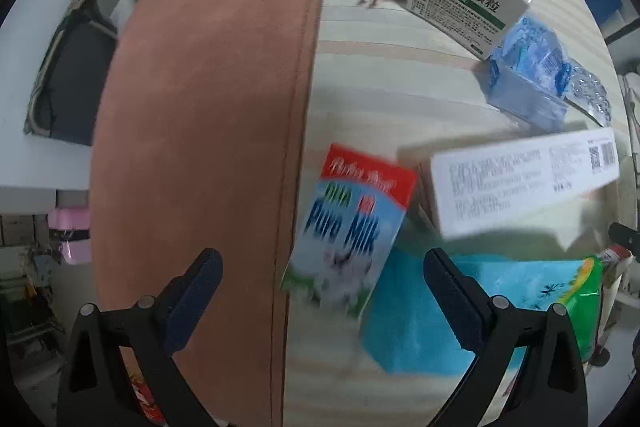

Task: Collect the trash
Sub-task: 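Grasp the Pure Milk carton with the left tool while the right tool grasps the medicine leaflet box, then carry the milk carton and medicine box toward the trash bin with both tools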

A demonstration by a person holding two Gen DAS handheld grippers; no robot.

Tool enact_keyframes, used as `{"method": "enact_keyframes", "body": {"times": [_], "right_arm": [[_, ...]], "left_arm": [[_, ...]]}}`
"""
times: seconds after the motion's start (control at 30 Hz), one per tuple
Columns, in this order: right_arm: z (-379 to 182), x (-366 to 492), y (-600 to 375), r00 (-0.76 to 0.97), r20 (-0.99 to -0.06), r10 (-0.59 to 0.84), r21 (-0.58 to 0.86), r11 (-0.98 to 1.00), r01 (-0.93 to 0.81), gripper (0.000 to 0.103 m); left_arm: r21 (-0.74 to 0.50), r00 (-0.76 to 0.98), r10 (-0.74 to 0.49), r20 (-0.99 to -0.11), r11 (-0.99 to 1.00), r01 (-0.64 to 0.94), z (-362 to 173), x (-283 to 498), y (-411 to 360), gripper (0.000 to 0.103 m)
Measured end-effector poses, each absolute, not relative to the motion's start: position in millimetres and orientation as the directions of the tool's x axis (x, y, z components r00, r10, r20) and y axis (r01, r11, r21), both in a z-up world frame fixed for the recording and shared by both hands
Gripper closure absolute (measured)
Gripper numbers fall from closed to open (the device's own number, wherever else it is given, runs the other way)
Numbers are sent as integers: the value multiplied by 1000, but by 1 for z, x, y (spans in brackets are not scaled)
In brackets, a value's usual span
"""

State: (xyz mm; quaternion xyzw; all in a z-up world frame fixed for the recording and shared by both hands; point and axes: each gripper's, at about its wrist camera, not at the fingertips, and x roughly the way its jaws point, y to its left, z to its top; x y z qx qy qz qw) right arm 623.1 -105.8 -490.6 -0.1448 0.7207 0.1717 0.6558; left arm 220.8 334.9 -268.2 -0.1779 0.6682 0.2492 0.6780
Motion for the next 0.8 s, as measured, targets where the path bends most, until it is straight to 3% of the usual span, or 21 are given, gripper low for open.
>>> {"method": "enact_keyframes", "body": {"times": [0.17, 0.27, 0.3, 0.37, 0.43, 0.5, 0.8], "right_arm": [[-502, 627, -97, -91, -996, -7, 33, 903, -429, 0], [-501, 627, -97, -69, -997, -21, 10, 907, -421, 6], [-499, 627, -97, -56, -998, -17, 8, 907, -421, 12], [-493, 626, -96, -60, -998, 9, 33, 907, -420, 12], [-491, 625, -95, -56, -998, 17, 39, 908, -418, 13], [-486, 623, -94, -42, -999, 24, 40, 905, -424, 13], [-448, 617, -95, 30, -995, 96, 75, 910, -409, 14]], "left_arm": [[84, -15, 91, -996, 838, -540, -270, 231, 343, 3], [69, -14, 73, -997, 833, -549, -270, 228, 348, 6], [83, -20, 86, -996, 836, -543, -270, 227, 347, 11], [91, -29, 90, -996, 840, -535, -272, 223, 347, 22], [67, -25, 63, -998, 833, -549, -276, 217, 350, 41], [49, -22, 44, -999, 830, -556, -277, 214, 353, 54], [84, 15, 114, -993, 807, -585, -248, 196, 354, 55]]}}
